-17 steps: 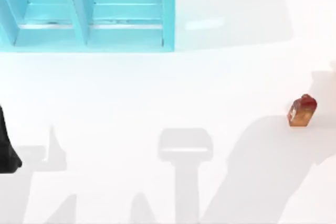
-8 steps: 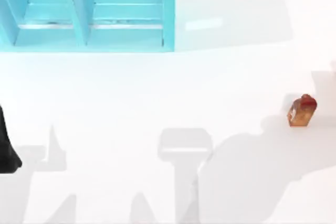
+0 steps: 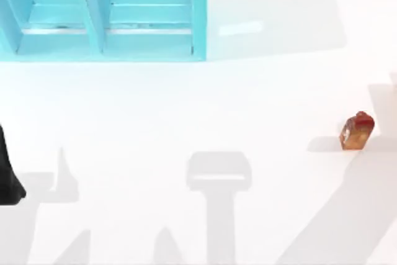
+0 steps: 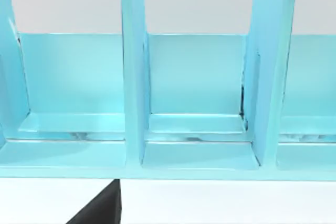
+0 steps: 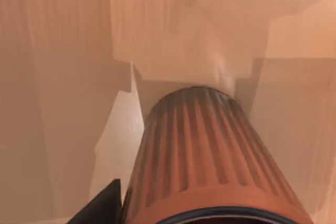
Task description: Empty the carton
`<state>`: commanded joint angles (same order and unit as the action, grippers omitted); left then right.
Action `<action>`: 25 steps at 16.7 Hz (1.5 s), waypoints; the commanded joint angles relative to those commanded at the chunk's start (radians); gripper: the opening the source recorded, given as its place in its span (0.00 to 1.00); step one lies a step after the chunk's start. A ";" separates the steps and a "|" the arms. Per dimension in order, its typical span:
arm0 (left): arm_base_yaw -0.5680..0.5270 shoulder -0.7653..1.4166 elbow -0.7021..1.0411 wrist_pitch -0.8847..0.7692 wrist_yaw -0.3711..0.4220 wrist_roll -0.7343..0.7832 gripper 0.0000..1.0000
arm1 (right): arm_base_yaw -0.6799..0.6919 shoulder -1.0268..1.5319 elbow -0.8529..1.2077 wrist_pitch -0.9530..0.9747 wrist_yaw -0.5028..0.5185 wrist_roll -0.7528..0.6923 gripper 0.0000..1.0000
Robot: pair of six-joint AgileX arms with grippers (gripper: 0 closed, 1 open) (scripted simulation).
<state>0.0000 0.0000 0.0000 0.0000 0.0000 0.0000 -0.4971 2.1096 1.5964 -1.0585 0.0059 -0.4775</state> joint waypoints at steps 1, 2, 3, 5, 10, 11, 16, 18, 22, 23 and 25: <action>0.000 0.000 0.000 0.000 0.000 0.000 1.00 | 0.000 0.000 0.000 0.000 0.000 0.000 1.00; 0.000 0.000 0.000 0.000 0.000 0.000 1.00 | 0.000 0.000 0.000 0.000 0.000 0.000 1.00; 0.000 0.000 0.000 0.000 0.000 0.000 1.00 | 0.000 0.000 0.000 0.000 0.000 0.000 1.00; 0.000 0.000 0.000 0.000 0.000 0.000 1.00 | 0.000 0.000 0.000 0.000 0.000 0.000 0.85; 0.000 0.000 0.000 0.000 0.000 0.000 1.00 | 0.000 0.000 0.000 0.000 0.000 0.000 0.47; 0.000 0.000 0.000 0.000 0.000 0.000 1.00 | 0.000 0.000 0.000 0.000 0.000 0.000 0.40; 0.000 0.000 0.000 0.000 0.000 0.000 1.00 | 0.000 0.000 0.000 0.000 0.000 0.000 0.02; 0.000 0.000 0.000 0.000 0.000 0.000 1.00 | 0.000 0.000 0.000 0.000 0.000 0.000 0.00; 0.000 0.000 0.000 0.000 0.000 0.000 1.00 | 0.000 0.000 0.000 0.000 0.000 0.000 0.00; 0.000 0.000 0.000 0.000 0.000 0.000 1.00 | 0.000 0.000 0.000 0.000 0.000 0.000 0.00; 0.000 0.000 0.000 0.000 0.000 0.000 1.00 | 0.002 -0.001 0.000 0.000 0.000 0.002 0.00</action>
<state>0.0000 0.0000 0.0000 0.0000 0.0000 0.0000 -0.4949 2.1083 1.5965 -1.0588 0.0055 -0.4759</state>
